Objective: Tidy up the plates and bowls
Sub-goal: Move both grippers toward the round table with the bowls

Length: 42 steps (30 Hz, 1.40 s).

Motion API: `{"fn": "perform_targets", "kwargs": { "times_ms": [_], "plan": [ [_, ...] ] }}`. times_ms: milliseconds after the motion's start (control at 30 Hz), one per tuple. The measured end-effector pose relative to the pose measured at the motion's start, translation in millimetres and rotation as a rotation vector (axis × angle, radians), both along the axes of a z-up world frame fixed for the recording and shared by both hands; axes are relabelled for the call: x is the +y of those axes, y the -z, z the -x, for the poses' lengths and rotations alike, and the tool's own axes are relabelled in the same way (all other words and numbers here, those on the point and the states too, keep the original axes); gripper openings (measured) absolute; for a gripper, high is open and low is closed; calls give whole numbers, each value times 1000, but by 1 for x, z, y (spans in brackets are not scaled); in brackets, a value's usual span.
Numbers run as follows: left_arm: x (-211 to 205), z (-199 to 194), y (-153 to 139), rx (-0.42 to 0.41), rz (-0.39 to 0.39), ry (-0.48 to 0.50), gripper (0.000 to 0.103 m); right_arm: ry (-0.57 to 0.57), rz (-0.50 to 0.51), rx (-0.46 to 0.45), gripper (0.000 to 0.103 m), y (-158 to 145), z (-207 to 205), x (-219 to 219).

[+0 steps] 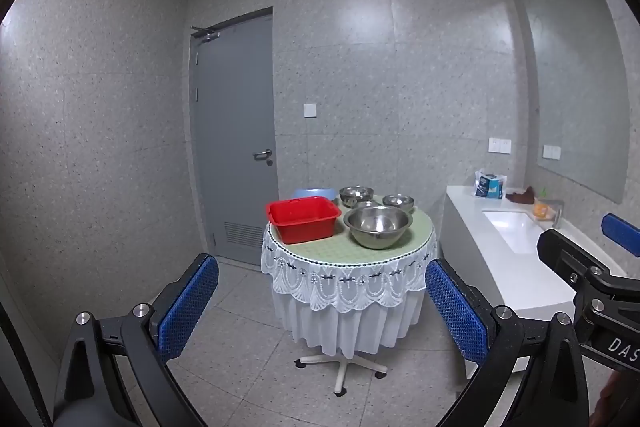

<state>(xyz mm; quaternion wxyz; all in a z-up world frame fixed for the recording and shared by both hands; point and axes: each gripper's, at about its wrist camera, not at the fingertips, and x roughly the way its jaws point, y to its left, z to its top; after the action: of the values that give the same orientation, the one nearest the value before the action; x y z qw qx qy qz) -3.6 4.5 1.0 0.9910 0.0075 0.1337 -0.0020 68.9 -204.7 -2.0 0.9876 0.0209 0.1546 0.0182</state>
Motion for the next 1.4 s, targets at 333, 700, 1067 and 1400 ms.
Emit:
{"fn": "perform_targets", "kwargs": {
  "times_ms": [333,700,1067,1400],
  "plan": [
    [-1,-1,3,1,-5,-1,102,-1,-1,4,103,1,-7,-5],
    [-3,-3,5,-1,-10,-2,102,-1,-3,7,103,-2,-3,-11],
    [-5,-5,5,2,-18,-1,102,2,-17,13,103,0,-5,-25],
    [-8,-9,6,10,-25,-3,102,-1,-13,12,103,-1,-10,-29]
  ]
}}
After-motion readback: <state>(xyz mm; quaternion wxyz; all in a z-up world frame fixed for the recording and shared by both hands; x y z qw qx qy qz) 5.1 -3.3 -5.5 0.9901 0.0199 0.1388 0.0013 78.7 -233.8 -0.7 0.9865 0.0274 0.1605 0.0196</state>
